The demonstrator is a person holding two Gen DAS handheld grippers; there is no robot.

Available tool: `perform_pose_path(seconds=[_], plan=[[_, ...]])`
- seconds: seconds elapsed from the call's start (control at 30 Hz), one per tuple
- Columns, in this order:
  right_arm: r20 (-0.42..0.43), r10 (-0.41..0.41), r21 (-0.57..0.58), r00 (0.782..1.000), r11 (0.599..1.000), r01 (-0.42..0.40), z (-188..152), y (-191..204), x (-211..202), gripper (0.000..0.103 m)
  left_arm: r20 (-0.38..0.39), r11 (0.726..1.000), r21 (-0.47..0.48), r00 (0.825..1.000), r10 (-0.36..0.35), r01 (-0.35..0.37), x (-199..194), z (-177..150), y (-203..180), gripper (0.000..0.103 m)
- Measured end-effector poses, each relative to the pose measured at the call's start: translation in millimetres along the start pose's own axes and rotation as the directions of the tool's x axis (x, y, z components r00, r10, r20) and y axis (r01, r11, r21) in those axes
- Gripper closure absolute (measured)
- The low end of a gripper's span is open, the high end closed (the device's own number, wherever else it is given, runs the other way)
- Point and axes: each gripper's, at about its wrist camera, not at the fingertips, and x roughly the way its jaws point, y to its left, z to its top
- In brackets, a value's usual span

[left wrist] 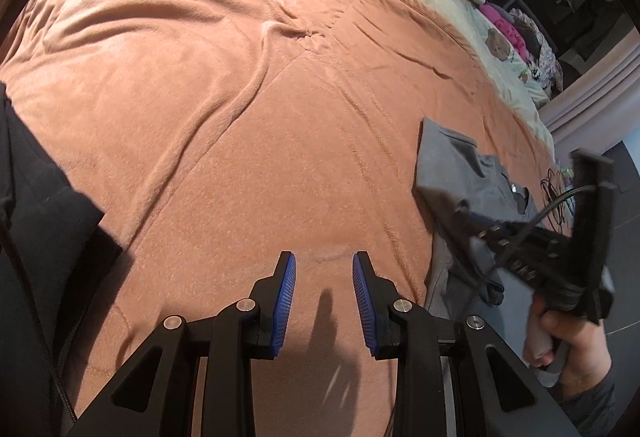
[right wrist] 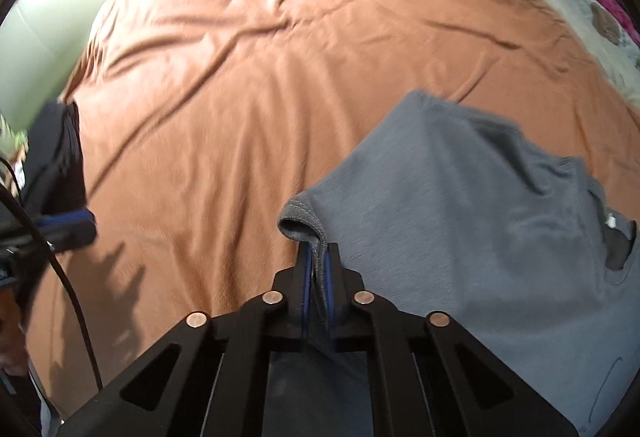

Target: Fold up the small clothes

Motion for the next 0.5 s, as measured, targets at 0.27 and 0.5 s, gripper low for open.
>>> perform_pose_path(seconds=[0.27,0.5], plan=[[0.08,-0.046,0.163,0.996,0.986,0.032,-19,-65,-31,0.102,-0.011,0.997,0.071,1.0,0.011,-0.01,11,13,-38,0.072],[0.114,-0.087,0.262,0.99,0.964,0.054,-55,-104,-34,0.103,-0.051,0.991,0.136,0.999,0.005,0.002,41,18,-79,0.072]])
